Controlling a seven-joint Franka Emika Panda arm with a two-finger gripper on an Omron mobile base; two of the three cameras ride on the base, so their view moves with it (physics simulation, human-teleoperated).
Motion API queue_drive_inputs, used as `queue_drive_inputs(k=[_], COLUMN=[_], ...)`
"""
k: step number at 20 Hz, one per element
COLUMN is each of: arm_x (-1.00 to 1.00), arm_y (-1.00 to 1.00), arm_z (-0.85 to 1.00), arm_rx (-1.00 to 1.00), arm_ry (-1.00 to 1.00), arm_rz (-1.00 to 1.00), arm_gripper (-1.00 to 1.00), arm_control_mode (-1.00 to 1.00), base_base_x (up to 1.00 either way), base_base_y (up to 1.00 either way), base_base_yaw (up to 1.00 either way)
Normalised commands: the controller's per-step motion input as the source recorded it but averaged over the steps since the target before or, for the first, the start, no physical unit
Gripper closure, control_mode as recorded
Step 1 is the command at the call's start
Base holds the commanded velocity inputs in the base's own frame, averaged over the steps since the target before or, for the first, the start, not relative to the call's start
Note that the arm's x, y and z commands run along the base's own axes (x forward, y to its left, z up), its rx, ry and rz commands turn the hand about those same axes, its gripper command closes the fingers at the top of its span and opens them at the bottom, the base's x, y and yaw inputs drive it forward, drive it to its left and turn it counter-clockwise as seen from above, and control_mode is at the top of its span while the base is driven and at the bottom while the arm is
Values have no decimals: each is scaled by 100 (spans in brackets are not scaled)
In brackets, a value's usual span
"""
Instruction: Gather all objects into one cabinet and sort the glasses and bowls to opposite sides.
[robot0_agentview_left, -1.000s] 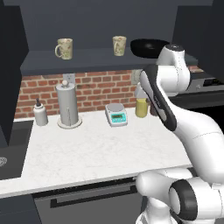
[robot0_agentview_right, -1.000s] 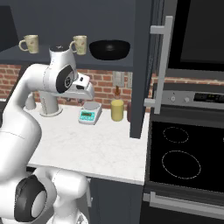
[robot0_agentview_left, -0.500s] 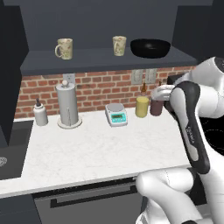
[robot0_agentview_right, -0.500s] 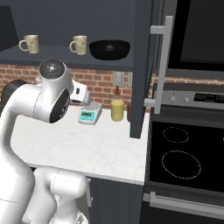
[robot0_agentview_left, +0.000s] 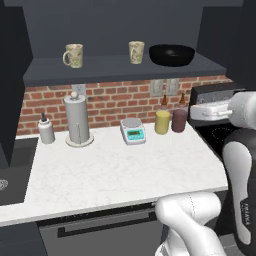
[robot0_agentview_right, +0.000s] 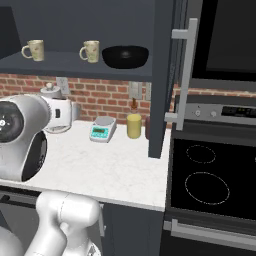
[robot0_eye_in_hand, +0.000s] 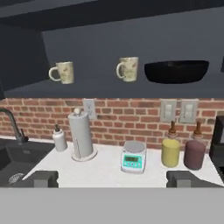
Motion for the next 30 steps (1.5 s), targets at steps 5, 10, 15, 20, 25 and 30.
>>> queue_drive_inputs(k=[5,10,15,20,25,30], arm_x=[-90,-27,1,-4,-2,-14], arm_y=[0,0,0,0,0,-5], arm_z=[99,26,17,9,0,-2], arm_rx=[-17,-10,0,-1,0,0], arm_ry=[-26,-6,16,12,0,0], arm_rz=[6,3,-6,-2,0,0], arm_gripper=[-100,-100,-100,-100,-100,-100], arm_control_mode=[-100,-100,-100,-100,-100,-100], base_base_x=[0,0,0,0,0,0], base_base_y=[0,0,0,0,0,0], base_base_yaw=[0,0,0,0,0,0])
